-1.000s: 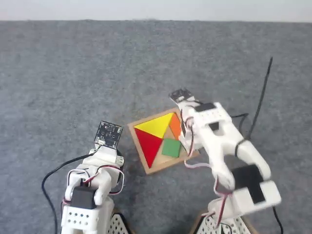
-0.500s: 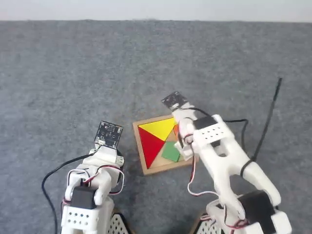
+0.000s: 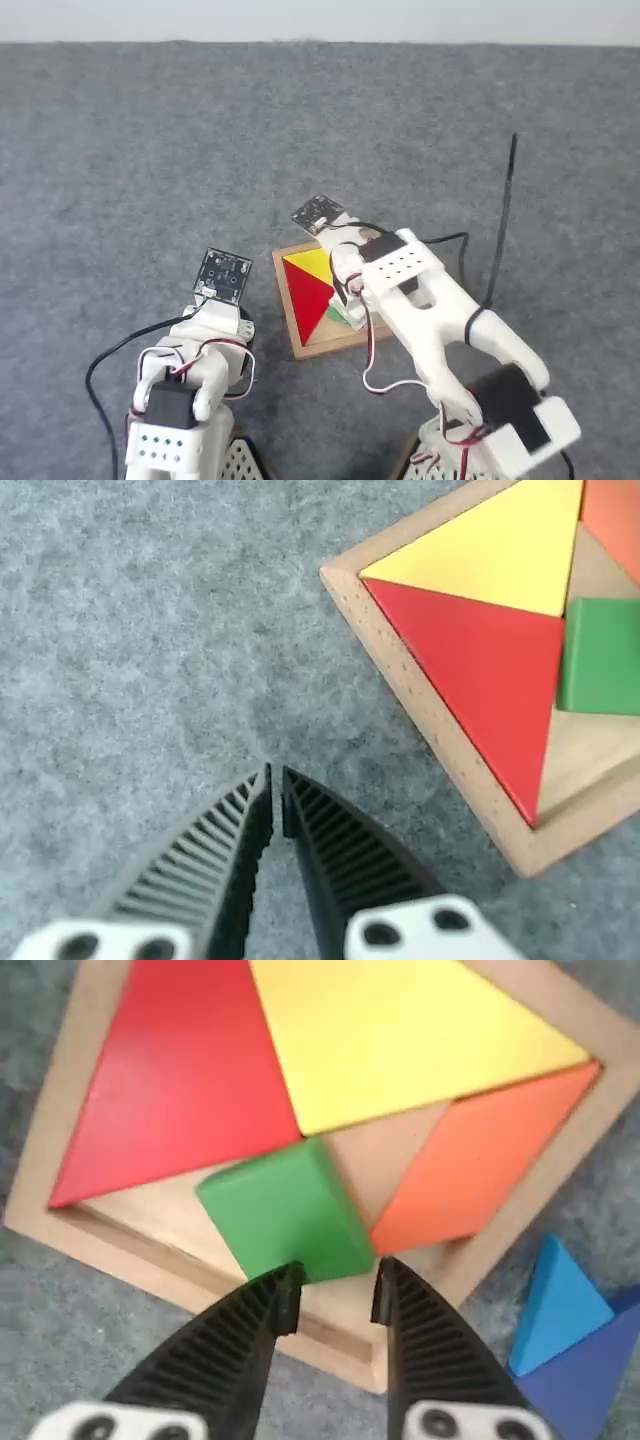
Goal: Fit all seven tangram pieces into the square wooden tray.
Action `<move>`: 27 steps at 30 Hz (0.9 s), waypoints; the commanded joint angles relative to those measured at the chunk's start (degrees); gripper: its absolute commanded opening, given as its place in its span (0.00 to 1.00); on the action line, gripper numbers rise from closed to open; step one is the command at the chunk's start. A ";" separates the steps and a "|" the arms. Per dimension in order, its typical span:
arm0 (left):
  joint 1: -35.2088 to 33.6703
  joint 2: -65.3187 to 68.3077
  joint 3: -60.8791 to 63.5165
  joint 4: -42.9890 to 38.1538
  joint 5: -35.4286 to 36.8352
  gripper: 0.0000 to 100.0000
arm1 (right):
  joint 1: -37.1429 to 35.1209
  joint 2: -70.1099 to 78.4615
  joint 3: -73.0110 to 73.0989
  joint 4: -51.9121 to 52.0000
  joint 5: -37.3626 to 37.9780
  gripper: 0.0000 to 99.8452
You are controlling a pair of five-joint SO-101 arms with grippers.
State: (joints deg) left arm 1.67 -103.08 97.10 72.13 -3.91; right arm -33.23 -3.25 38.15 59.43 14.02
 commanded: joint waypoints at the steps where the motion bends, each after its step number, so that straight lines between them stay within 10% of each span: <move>1: -0.35 -1.05 -0.57 0.18 -0.18 0.02 | -2.68 2.42 -2.37 -0.57 0.26 0.14; 27: -0.35 -1.05 -0.57 0.18 -0.18 0.02 | 10.59 -6.55 -3.60 0.22 -1.76 0.14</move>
State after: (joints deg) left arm 1.49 -103.08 97.10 72.13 -3.91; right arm -27.08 -8.44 35.96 60.31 12.88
